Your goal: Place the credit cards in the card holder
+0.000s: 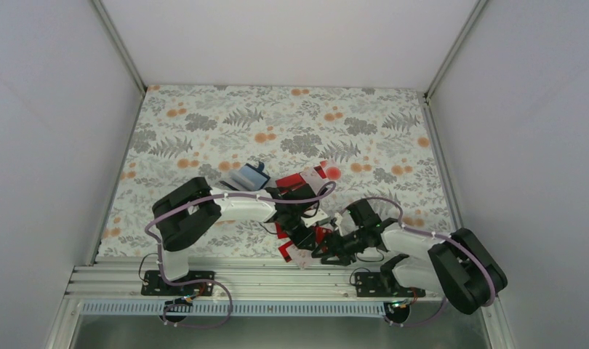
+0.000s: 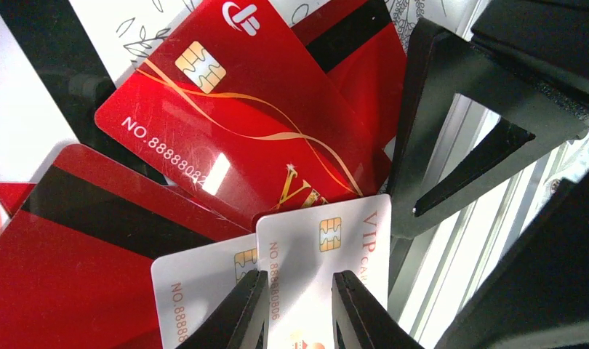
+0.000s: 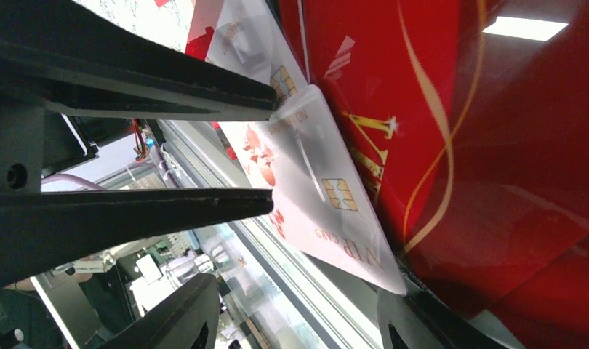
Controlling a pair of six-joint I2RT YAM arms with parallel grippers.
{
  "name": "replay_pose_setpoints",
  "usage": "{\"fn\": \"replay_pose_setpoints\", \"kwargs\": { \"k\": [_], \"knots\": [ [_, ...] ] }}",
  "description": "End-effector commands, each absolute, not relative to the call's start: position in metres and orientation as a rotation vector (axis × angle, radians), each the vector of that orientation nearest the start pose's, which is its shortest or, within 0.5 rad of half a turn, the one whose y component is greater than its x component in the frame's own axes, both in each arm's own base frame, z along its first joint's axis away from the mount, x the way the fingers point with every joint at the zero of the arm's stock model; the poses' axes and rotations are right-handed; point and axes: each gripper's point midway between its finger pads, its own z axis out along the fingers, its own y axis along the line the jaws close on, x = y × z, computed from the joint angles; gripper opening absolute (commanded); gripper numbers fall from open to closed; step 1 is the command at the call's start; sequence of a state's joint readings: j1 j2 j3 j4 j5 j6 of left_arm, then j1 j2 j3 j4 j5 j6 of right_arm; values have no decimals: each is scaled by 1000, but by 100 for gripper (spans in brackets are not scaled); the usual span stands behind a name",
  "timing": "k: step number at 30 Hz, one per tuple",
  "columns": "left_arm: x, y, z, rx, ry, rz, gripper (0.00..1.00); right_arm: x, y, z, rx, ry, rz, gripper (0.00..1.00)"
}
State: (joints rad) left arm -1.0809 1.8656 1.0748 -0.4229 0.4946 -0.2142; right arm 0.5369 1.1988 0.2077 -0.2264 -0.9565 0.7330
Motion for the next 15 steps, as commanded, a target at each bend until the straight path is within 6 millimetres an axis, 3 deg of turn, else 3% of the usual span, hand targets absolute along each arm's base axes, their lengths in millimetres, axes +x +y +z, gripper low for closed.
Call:
{"fn": "replay_pose_setpoints", "kwargs": {
  "k": [1,8,15],
  "knots": [
    [96,-373,1,1424,2752,-921,24,96,208,23,-11,2953,1464,54],
    [101,-374,3,1391,2755,-937,24,102,214,38,-58,2879,1520,52],
    [108,-375,7,1348,2758,-965,24,103,215,39,-65,2867,1530,48]
  ]
}}
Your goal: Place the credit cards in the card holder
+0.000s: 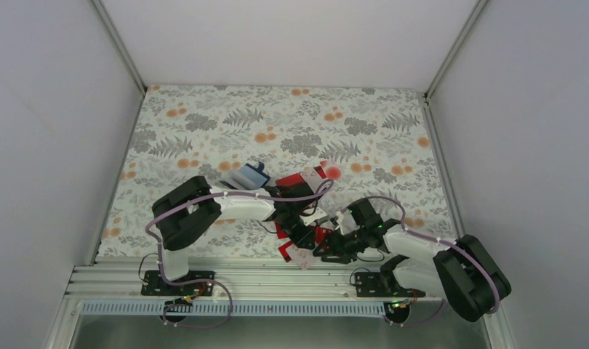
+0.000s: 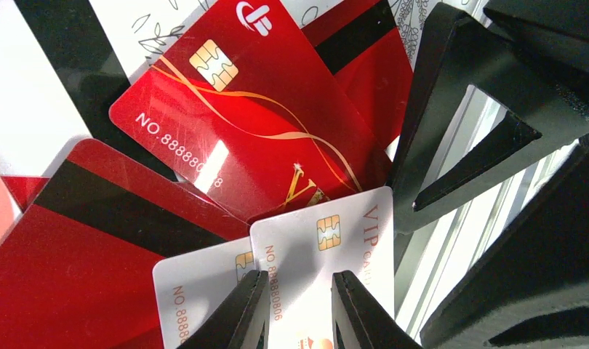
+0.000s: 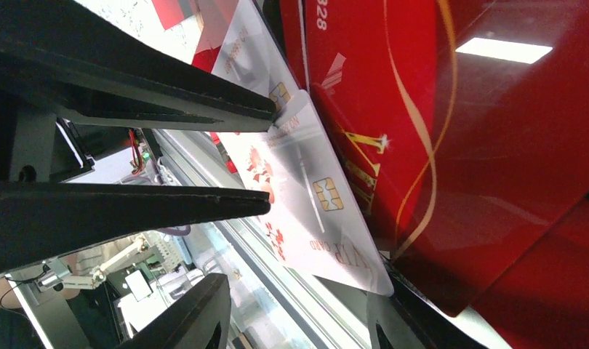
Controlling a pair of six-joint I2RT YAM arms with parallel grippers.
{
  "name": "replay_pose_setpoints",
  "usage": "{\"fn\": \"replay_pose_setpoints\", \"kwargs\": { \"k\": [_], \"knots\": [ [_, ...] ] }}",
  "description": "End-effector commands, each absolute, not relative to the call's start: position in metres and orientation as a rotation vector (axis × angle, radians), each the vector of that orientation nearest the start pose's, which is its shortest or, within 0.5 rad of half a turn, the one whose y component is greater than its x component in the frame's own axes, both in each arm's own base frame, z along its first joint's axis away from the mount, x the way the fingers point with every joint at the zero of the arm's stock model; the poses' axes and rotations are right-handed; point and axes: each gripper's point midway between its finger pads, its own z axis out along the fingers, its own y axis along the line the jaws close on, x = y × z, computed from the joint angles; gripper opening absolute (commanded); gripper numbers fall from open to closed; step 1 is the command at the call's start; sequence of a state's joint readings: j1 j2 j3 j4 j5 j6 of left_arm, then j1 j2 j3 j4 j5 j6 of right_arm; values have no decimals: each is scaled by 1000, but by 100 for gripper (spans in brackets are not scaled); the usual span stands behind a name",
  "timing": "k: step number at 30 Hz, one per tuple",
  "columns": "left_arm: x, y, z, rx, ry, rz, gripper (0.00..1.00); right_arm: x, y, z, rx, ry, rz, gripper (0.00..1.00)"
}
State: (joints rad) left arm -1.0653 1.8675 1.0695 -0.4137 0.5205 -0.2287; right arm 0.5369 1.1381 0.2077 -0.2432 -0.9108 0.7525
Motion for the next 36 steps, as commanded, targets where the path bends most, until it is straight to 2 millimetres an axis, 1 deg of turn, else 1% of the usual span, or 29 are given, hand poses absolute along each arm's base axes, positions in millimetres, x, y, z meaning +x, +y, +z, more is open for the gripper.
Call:
{"fn": "replay_pose_setpoints", "kwargs": {
  "k": [1,19,23,30,33,36],
  "knots": [
    [109,-374,7,1342,2760,-966,24,103,216,40,-70,2862,1534,47],
    [120,-373,8,1272,2778,-1003,24,113,221,58,-120,2767,1556,44],
    [123,-373,9,1251,2779,-1023,24,113,221,54,-110,2783,1550,41],
    [129,-370,9,1218,2784,-1046,24,117,223,54,-122,2780,1550,38],
    [131,-370,10,1209,2785,-1050,24,118,223,50,-116,2802,1540,34],
    [133,-369,11,1203,2785,-1056,24,117,223,44,-102,2831,1527,28]
  ]
}}
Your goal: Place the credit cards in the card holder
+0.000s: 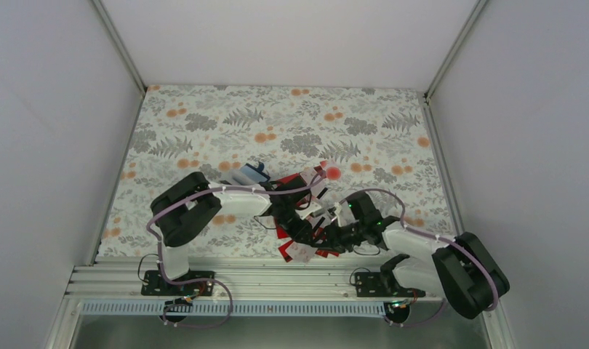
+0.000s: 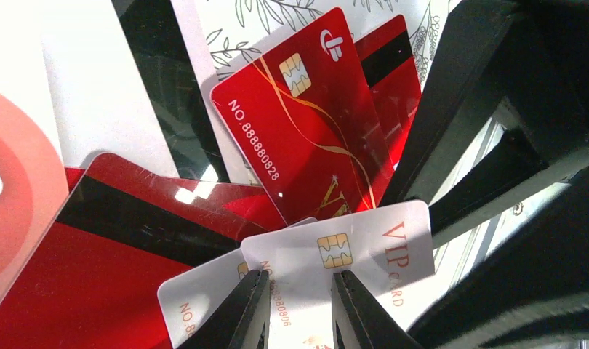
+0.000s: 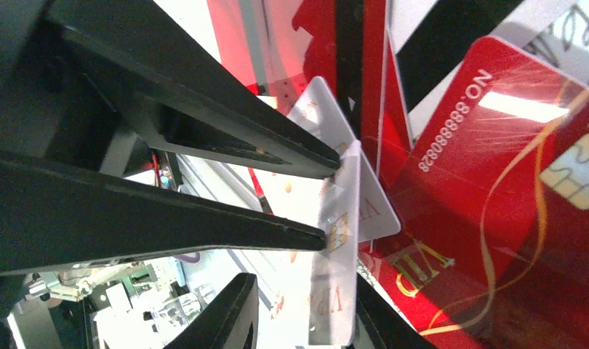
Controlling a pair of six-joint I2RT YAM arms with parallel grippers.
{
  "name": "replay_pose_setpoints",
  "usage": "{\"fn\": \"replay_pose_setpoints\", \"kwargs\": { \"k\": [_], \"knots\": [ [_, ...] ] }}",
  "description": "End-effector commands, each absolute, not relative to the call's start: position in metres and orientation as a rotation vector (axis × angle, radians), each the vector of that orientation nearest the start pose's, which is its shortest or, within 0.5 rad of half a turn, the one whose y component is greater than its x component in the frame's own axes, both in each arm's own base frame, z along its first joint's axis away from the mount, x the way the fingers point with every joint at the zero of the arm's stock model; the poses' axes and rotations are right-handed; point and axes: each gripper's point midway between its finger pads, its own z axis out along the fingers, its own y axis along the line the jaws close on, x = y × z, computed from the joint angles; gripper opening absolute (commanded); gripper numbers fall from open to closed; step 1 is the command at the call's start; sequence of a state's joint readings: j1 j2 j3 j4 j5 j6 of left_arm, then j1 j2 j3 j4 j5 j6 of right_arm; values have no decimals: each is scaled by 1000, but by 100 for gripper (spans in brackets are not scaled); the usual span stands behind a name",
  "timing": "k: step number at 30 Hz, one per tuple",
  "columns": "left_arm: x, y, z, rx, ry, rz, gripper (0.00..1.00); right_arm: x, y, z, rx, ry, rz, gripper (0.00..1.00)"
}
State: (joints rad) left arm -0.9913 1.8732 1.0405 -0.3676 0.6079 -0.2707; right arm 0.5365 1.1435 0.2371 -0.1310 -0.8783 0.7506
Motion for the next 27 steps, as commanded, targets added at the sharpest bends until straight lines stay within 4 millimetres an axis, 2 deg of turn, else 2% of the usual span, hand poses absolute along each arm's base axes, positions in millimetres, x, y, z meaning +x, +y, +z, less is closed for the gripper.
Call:
{"fn": "replay_pose_setpoints", "kwargs": {
  "k": [1,8,15,27],
  "knots": [
    [134,-369,11,1201,2787,-1057,24,118,223,43,-98,2838,1522,25],
    [140,-367,15,1167,2782,-1082,24,115,221,31,-73,2899,1491,5],
    [152,-364,32,1105,2759,-1093,24,120,222,35,-104,2888,1486,4],
    [188,-346,86,920,2677,-1138,33,140,225,63,-168,2722,1621,4]
  ]
}}
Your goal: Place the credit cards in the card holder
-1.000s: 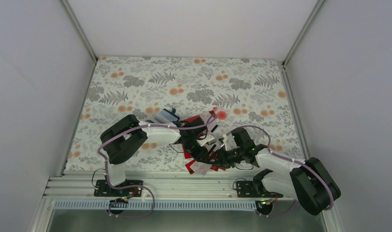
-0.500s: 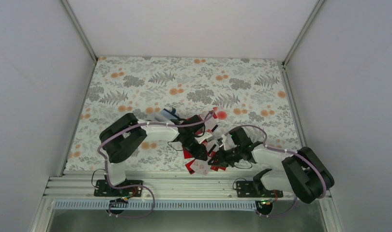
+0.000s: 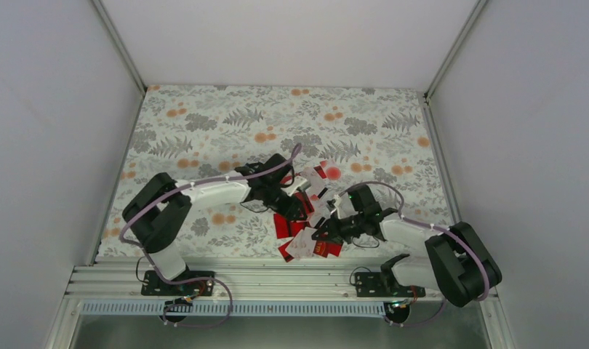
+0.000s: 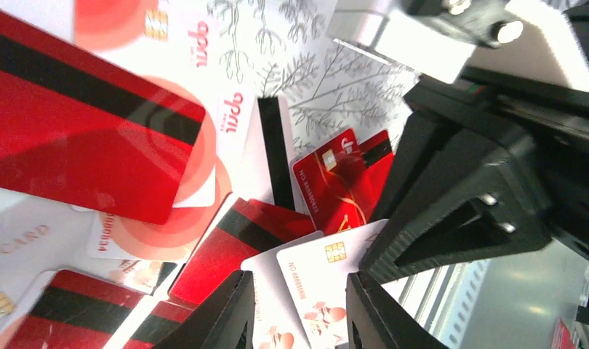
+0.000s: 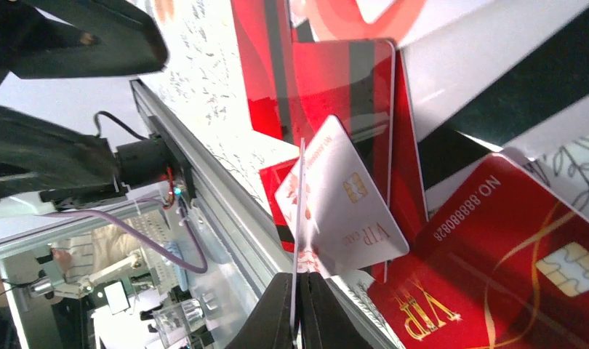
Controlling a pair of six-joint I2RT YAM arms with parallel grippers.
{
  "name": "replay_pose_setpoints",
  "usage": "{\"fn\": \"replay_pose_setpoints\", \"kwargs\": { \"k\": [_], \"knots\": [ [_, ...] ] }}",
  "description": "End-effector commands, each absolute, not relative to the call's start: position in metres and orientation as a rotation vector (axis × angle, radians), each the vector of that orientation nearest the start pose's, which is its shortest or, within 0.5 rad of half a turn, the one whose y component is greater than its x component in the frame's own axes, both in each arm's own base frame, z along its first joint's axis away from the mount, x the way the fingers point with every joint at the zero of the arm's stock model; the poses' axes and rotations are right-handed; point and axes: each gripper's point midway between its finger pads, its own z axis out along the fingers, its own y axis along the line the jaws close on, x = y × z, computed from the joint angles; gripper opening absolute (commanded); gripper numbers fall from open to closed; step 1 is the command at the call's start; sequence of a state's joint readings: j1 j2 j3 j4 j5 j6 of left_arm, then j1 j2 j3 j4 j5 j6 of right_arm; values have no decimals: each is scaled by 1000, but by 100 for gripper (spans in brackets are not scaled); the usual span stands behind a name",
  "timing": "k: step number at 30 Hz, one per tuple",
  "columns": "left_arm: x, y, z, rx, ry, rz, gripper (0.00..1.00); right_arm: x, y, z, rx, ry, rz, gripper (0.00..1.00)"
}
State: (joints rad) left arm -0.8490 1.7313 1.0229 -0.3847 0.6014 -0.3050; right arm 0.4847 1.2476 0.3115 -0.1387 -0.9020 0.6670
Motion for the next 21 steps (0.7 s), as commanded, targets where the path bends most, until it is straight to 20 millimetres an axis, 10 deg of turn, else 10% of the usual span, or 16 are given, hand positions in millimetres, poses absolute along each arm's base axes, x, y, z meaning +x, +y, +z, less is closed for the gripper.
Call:
{"fn": "replay_pose_setpoints", "kwargs": {
  "k": [1,21],
  "knots": [
    [190,-344,91,906,2669,-1146,35,143,225,67,-177,2701,1636,4],
    [216,-279,228,724,2236,-1608,73,219,244,207,-281,2321,1879,4]
  ]
}}
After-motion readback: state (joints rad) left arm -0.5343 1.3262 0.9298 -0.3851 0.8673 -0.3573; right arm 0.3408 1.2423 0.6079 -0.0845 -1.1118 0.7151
